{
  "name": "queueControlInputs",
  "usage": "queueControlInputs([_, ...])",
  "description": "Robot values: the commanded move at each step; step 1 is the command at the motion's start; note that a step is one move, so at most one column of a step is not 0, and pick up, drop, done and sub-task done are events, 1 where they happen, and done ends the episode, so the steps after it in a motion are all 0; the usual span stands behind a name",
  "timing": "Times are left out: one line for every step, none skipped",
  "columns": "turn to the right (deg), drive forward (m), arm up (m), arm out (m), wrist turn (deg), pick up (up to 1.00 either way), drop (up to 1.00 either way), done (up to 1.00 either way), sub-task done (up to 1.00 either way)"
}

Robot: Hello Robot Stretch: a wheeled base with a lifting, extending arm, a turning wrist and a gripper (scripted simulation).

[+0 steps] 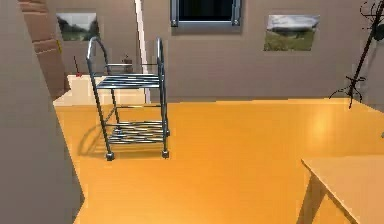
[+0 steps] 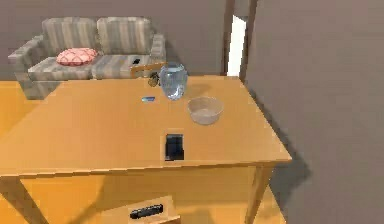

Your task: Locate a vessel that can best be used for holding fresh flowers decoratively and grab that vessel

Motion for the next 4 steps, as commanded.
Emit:
queueControlInputs([45.0, 0.0, 0.0, 0.0, 0.0, 0.0, 0.0, 0.0, 0.0])
queueControlInputs([45.0, 0.0, 0.0, 0.0, 0.0, 0.0, 0.0, 0.0, 0.0])
queueControlInputs([30.0, 0.0, 0.0, 0.0, 0.0, 0.0, 0.0, 0.0, 0.0])
queueControlInputs([0.0, 0.4, 0.0, 0.0, 0.0, 0.0, 0.0, 0.0, 0.0])
